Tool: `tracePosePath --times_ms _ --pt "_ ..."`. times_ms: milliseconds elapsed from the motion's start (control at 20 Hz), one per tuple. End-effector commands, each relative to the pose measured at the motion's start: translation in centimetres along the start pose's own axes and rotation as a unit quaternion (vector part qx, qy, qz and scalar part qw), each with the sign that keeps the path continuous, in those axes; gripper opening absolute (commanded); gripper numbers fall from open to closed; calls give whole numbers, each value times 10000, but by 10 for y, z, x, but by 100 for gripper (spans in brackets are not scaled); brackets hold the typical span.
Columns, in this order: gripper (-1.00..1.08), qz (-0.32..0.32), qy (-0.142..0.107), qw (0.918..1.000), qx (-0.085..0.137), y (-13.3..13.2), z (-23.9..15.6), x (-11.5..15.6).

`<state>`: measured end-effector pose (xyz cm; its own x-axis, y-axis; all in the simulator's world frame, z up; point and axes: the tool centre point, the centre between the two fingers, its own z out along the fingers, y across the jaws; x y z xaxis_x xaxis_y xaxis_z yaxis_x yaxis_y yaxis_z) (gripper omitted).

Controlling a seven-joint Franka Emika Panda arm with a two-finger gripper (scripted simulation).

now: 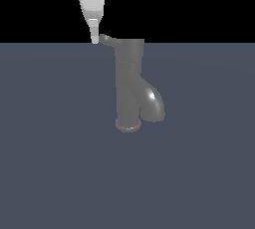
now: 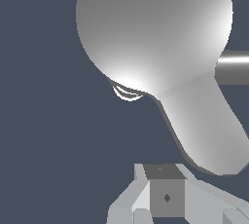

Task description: Turn on the faucet by rotating a designated handle.

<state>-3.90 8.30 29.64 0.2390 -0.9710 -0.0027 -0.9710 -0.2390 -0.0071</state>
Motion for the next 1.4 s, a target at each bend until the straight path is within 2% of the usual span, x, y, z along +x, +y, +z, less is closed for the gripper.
tracePosePath --times_ms 0,850,900,950,1350 --pt "-100 29 5 10000 -10 7 0 6" --pt "-100 60 12 10000 -33 62 -1 35" --pt "-100 60 12 10000 -33 62 -1 35" --pt "-100 -108 8 9999 -34 56 0 16" --pt "-100 -5 11 10000 -35 71 -1 68"
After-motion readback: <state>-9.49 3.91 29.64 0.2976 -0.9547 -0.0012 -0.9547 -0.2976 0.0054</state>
